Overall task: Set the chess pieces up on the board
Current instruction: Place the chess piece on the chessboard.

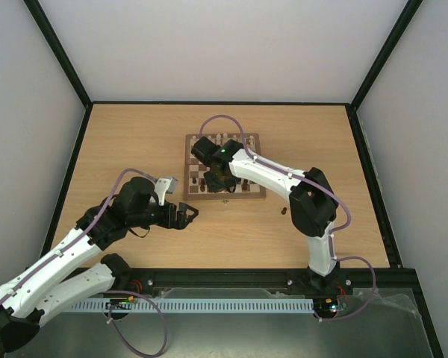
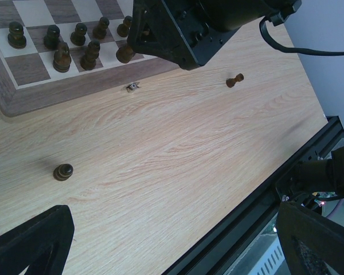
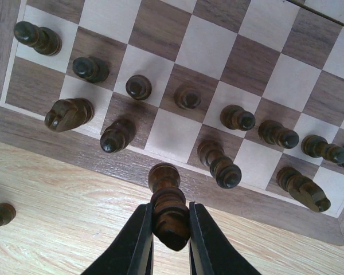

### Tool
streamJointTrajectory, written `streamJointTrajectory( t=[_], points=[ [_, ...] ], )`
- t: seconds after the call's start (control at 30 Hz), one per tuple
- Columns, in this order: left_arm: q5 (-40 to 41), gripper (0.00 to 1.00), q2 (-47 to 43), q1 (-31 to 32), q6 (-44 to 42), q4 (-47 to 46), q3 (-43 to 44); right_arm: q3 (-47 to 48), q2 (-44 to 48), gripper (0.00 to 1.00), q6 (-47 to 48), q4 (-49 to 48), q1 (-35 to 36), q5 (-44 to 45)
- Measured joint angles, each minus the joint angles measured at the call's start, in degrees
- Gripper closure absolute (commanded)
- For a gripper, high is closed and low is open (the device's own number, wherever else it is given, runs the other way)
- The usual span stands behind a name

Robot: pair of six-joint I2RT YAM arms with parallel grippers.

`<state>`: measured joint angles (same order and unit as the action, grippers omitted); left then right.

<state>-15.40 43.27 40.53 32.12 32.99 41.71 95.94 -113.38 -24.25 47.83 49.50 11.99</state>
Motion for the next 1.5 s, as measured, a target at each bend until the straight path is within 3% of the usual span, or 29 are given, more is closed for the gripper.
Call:
streamJointTrajectory(
  t=[1.1, 1.5],
  points=[
    [0.4, 0.0, 0.0, 0.0, 0.0, 0.0, 0.0, 0.2, -3.8, 0.93, 2.2, -2.1, -2.2, -1.7],
    [0.5, 0.0, 0.0, 0.0, 0.0, 0.0, 0.0, 1.1, -4.2, 0.84, 2.5, -2.6, -2.3, -2.8]
  ],
)
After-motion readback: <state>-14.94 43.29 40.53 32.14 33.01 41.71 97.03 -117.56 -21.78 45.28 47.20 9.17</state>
